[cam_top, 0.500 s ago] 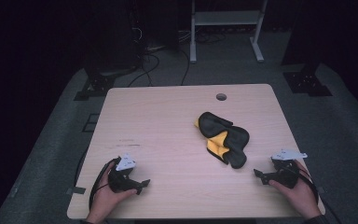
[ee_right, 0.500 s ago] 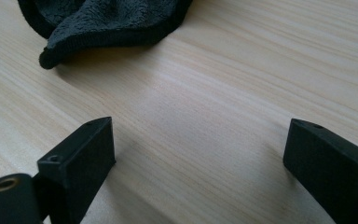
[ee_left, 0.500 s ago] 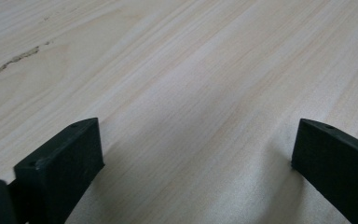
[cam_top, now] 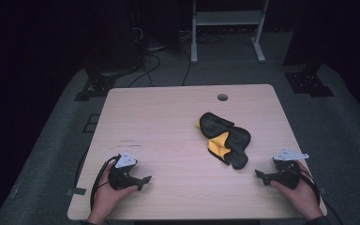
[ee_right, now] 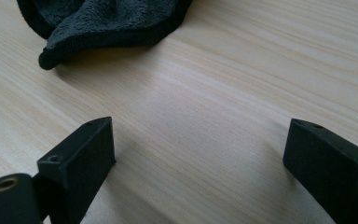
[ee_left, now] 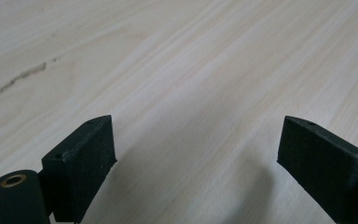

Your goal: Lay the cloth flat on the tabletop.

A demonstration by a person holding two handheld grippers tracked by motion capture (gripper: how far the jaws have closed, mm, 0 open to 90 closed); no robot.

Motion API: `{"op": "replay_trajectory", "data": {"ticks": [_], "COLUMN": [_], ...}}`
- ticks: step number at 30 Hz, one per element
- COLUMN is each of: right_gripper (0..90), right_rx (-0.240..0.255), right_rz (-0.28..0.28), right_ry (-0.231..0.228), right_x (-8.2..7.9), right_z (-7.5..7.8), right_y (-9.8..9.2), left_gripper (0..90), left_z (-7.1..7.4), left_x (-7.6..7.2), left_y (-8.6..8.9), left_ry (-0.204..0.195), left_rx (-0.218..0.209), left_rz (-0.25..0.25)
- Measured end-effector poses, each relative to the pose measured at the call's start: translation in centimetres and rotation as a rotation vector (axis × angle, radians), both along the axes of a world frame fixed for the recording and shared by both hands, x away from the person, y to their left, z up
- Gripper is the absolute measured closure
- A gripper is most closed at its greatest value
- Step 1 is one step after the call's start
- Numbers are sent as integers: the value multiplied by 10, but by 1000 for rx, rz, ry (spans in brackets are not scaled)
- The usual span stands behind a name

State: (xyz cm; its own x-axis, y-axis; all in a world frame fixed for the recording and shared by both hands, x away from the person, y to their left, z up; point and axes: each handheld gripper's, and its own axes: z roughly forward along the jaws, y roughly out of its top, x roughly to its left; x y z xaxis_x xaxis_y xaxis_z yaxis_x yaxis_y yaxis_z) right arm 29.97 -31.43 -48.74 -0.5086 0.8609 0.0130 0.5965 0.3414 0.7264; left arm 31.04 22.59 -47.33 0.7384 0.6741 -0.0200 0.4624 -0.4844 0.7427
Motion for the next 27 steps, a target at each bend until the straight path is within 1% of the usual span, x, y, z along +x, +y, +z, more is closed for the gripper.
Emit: {"op": "replay_trajectory", "data": {"ticks": [2,3,4,5,6,7,8,9,10,12,14,15,17,18,19,21,23,24,27], "right_gripper": [78,78,78,78,78,78,78,78,78,78,78,78,78,78,78,78,78,78,78], "right_rx": [0,0,0,0,0,0,1,0,0,0,0,0,0,0,0,-2,-1,-1,0], "right_rz": [0,0,0,0,0,0,-1,0,0,0,0,0,0,0,0,1,1,0,0], "right_ry": [0,0,0,0,0,0,0,0,0,0,0,0,0,0,0,-1,0,0,0], "right_x": [0,0,0,0,0,0,0,0,0,0,0,0,0,0,0,0,0,0,0], "right_z": [0,0,0,0,0,0,0,0,0,0,0,0,0,0,0,0,0,0,0], "right_y": [0,0,0,0,0,0,0,0,0,0,0,0,0,0,0,0,0,0,0], "left_gripper": [93,93,93,93,93,92,91,91,90,89,87,87,87,83,75,70,59,53,37], "left_z": [2,5,5,7,7,10,10,12,12,16,17,19,20,20,21,23,24,25,28], "left_x": [1,2,2,3,3,6,6,9,9,13,14,17,20,20,23,26,28,29,33], "left_y": [-1,-4,-4,-7,-7,-11,-11,-16,-16,-24,-27,-32,-36,-36,-42,-46,-51,-53,-61], "left_ry": [-5,-14,-14,-22,-22,-25,-25,-32,-32,-43,-42,-46,-44,-44,-47,-47,-41,-43,-46], "left_rx": [-3,-11,-11,-24,-24,-26,-26,-28,-28,-33,-35,-30,-32,-32,-28,-36,-31,-39,-39], "left_rz": [0,-2,-2,-5,-5,-11,-11,-15,-15,-21,-25,-30,-36,-36,-40,-49,-55,-55,-63]}}
